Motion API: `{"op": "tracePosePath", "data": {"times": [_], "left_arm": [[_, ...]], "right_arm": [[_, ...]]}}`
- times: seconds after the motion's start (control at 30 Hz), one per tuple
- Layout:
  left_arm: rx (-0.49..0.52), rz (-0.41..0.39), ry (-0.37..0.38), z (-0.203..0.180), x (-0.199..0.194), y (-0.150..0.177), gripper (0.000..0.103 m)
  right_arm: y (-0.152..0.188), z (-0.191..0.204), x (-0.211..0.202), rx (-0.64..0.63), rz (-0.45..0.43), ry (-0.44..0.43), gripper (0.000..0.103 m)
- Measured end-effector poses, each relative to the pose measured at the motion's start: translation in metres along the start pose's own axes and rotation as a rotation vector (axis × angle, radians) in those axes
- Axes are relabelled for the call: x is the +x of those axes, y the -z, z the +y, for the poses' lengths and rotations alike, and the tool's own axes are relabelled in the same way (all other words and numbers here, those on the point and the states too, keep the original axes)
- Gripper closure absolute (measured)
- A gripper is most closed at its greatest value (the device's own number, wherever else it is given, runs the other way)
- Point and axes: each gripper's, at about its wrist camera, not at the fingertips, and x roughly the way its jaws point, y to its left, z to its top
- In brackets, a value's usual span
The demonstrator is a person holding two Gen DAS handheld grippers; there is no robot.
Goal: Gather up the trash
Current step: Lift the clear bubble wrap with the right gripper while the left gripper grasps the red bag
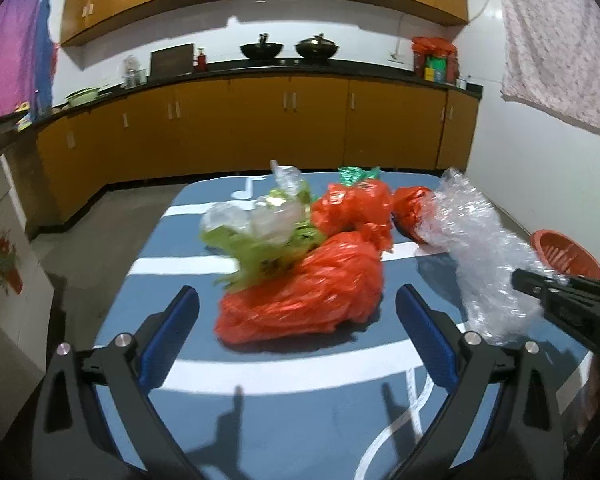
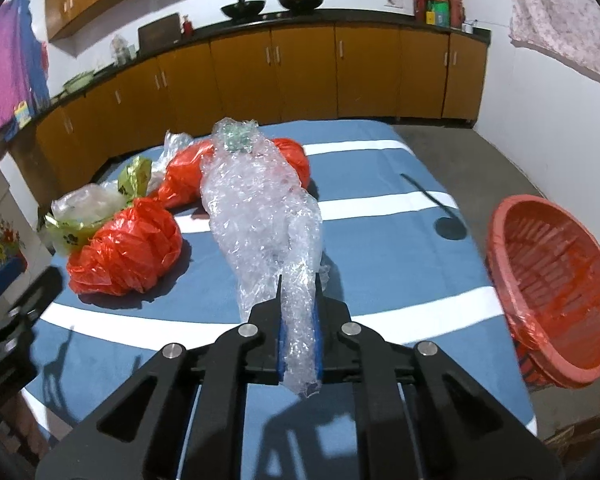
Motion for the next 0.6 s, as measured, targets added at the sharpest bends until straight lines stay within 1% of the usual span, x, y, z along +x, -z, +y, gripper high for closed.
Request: {"op": "tracePosePath", "data": {"times": [0.03, 0.1, 0.17, 0.27, 0.37, 0.47, 0.5, 0.6], "left_arm": [[0.011, 0.010, 0.005, -0.003, 0.006, -0.002, 0.013], [0.027, 0.031, 0.013, -0.007, 0.017, -0.004, 0.018], [0.040, 0.054, 0.014, -0.010, 0.029, -0.007, 0.018], [0.028, 0.078, 0.015, -0.007, 0.043, -0.010, 0.018], [0.015, 0.108, 0.038, -0.003, 0.054, -0.010, 0.018], [-0.006, 0.155, 0.097, -0.003, 0.062, -0.009, 0.018], [-0.010, 0.160, 0.110, -0.006, 0.061, -0.008, 0.022], [-0.011, 0.171, 0.151, -0.016, 0.061, -0.004, 0.027]], "right_arm": [[0.001, -0.006, -0.003, 0.017, -0.003, 0.001, 0.093], [0.001, -0.014, -0.006, 0.036, -0.005, 0.004, 0.093], [0.002, -0.021, -0.008, 0.053, -0.003, 0.005, 0.093], [0.002, -0.029, -0.009, 0.068, -0.002, 0.005, 0.093], [0.002, -0.032, -0.008, 0.079, -0.001, 0.001, 0.093], [0.003, -0.033, -0.008, 0.084, 0.000, -0.005, 0.093], [0.003, -0.033, -0.008, 0.084, -0.001, -0.006, 0.093], [0.003, -0.033, -0.008, 0.080, -0.003, -0.008, 0.093]]}}
